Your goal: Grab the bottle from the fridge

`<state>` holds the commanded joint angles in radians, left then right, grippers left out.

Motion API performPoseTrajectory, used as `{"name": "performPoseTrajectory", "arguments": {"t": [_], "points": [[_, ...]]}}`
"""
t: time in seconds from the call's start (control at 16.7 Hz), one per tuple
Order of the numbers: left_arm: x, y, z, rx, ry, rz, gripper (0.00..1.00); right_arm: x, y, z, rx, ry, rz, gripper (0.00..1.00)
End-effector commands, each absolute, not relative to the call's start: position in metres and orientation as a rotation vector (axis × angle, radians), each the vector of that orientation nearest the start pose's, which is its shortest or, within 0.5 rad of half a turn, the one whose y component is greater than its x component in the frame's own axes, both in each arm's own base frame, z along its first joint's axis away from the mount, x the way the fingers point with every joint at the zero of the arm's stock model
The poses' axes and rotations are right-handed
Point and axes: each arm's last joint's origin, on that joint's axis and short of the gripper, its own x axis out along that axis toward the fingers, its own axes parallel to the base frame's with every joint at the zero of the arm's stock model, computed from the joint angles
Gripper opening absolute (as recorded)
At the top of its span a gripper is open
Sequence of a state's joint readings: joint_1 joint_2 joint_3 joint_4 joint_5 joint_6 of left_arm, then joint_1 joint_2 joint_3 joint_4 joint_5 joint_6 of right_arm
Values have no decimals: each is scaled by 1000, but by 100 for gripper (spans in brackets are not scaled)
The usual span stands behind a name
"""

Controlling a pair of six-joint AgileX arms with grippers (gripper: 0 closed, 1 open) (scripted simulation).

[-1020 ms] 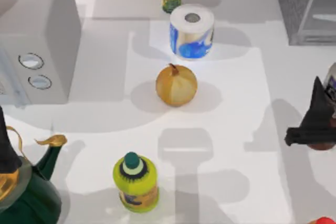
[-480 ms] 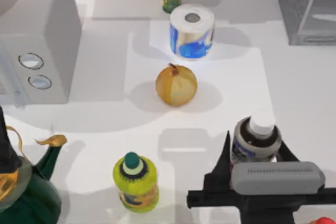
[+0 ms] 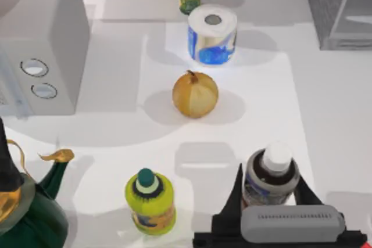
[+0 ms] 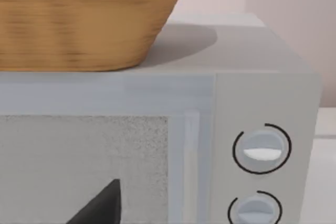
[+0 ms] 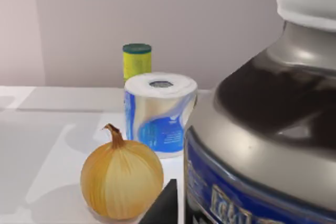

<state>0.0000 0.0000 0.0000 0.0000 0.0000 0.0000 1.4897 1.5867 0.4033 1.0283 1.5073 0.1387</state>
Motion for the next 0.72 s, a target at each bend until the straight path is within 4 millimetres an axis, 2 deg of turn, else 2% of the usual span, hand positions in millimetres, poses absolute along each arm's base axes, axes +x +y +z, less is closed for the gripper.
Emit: {"name": "performPoseTrajectory", "arguments": {"t": [0.24,0.72], "points": [[106,-1,160,0,0,0,100,59,246,138,-34,1,-4,0],[106,-1,160,0,0,0,100,99,246,109,-12,-4,-2,0]]}}
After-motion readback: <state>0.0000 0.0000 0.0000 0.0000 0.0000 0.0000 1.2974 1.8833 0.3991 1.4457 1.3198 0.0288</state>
